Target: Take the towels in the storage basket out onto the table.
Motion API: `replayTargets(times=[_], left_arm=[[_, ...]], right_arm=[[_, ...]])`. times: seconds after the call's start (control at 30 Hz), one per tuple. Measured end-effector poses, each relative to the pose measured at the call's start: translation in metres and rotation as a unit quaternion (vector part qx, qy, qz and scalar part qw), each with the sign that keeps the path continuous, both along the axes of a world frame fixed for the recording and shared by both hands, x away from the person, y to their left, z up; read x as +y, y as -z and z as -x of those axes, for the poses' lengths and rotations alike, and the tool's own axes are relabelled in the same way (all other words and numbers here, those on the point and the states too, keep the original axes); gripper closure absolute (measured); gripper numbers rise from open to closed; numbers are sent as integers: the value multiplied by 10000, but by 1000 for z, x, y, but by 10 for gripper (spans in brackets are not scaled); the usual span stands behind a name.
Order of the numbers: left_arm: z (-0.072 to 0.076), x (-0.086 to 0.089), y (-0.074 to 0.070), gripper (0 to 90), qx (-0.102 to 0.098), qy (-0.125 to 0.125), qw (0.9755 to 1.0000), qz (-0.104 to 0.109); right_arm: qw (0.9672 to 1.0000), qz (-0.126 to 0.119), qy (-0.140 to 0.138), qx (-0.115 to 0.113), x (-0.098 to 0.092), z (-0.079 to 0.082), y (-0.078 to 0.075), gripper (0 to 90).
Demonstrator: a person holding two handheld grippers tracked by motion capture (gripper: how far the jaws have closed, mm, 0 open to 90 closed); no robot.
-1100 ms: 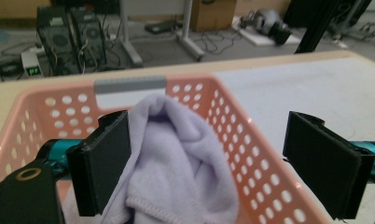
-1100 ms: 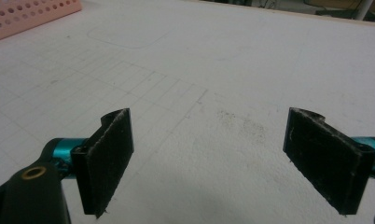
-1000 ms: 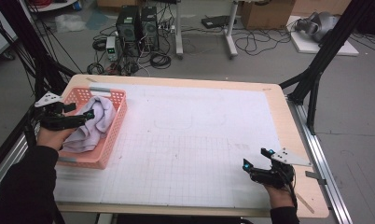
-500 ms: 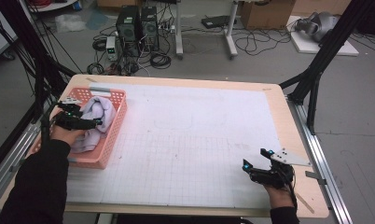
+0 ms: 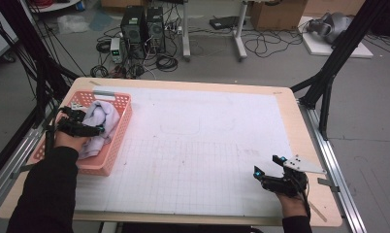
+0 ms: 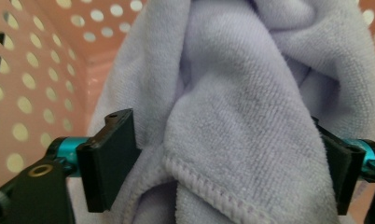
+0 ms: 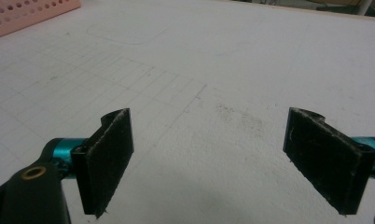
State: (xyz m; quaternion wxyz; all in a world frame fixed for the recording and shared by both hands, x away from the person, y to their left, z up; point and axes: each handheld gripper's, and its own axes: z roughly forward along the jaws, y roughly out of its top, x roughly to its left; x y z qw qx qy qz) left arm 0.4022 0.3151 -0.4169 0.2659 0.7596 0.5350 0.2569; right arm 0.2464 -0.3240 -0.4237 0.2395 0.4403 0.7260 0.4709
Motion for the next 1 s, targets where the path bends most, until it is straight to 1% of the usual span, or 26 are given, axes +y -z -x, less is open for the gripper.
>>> replayTargets(times=[0.03, 0.07, 0.1, 0.17, 0.2, 0.23, 0.3, 0.33, 0.37, 0.43, 0.47, 0.5, 0.53, 0.57, 0.6, 0.63, 0.67, 0.7, 0.73, 0.77, 0.8, 0.83, 0.87, 0.9, 0.97, 1.0], left_arm=[[0, 0, 0, 149, 0, 0, 10000, 0], [-2, -3, 3, 141, 76, 31, 10000, -37], [-2, -3, 3, 134, 76, 31, 10000, -37], [-2, -2, 4, 140, 134, 57, 9999, 4], [-2, -1, 5, 170, 190, 93, 9997, 86], [-1, 0, 4, 240, 231, 125, 9995, 161], [0, 1, 2, 407, 238, 103, 9994, 238], [1, 2, 2, 463, 232, 108, 9993, 259], [1, 2, 1, 509, 243, 93, 9993, 284], [1, 2, 0, 559, 239, 88, 9992, 309], [2, 4, -1, 559, 215, 68, 9991, 363], [3, 7, -4, 586, 163, -2, 9984, 540], [4, 8, -5, 592, 79, -82, 9977, 672], [4, 8, -5, 595, 79, -82, 9977, 672], [7, 13, -8, 597, -59, -172, 9959, 884], [9, 14, -9, 597, -126, -238, 9949, 973], [10, 16, -10, 599, -178, -275, 9942, 1027], [10, 16, -10, 600, -178, -275, 9942, 1027], [12, 17, -13, 600, -367, -296, 9925, 1129], [12, 17, -13, 600, -367, -296, 9925, 1129], [14, 18, -15, 600, -476, -263, 9917, 1168], [16, 18, -18, 600, -683, -234, 9890, 1289], [16, 18, -18, 599, -683, -234, 9890, 1289], [20, 18, -22, 597, -915, -181, 9860, 1385], [23, 18, -26, 598, -1118, -193, 9817, 1529], [23, 18, -26, 598, -1118, -193, 9817, 1529]], right_arm=[[10000, 4, -14, -3, 1, 0, 0, 147], [10000, 29, -36, -18, 1, 0, 0, 147], [10000, 29, -36, -18, 1, 0, 0, 147], [10000, 42, -51, 23, 2, 0, 0, 147], [10000, 55, -62, 1, 2, -1, 1, 147], [10000, 39, -53, 26, 2, -1, 1, 147], [10000, 30, -62, 3, 2, -1, 1, 147], [10000, 9, -55, 38, 2, -1, 1, 147], [10000, 6, -61, 47, 2, -1, 1, 147], [10000, 17, -62, 28, 2, -2, 1, 147], [10000, 17, -62, 28, 2, -2, 1, 147], [10000, 19, -58, 25, 1, -2, 0, 147], [10000, 12, -53, 26, 1, -1, 0, 147], [10000, 12, -53, 26, 1, -1, 0, 147], [10000, -13, -22, 19, 0, -1, 0, 147], [10000, -23, -20, 22, 0, -1, 0, 147], [10000, -28, -12, 19, 0, -1, 0, 147], [10000, -6, -2, 15, -1, -1, 0, 147], [10000, -24, 14, 36, -1, 0, 0, 147], [10000, -24, 14, 36, -1, 0, 0, 147], [10000, -15, 3, 0, -1, 1, -1, 147], [10000, -18, 11, 7, -1, 1, -1, 147], [10000, -24, 19, -1, -2, 1, -1, 147], [10000, -32, 28, 7, -2, 1, -1, 147], [10000, -36, 22, 20, -1, 1, -1, 147], [10000, -40, 21, 18, -1, 1, -1, 147]])
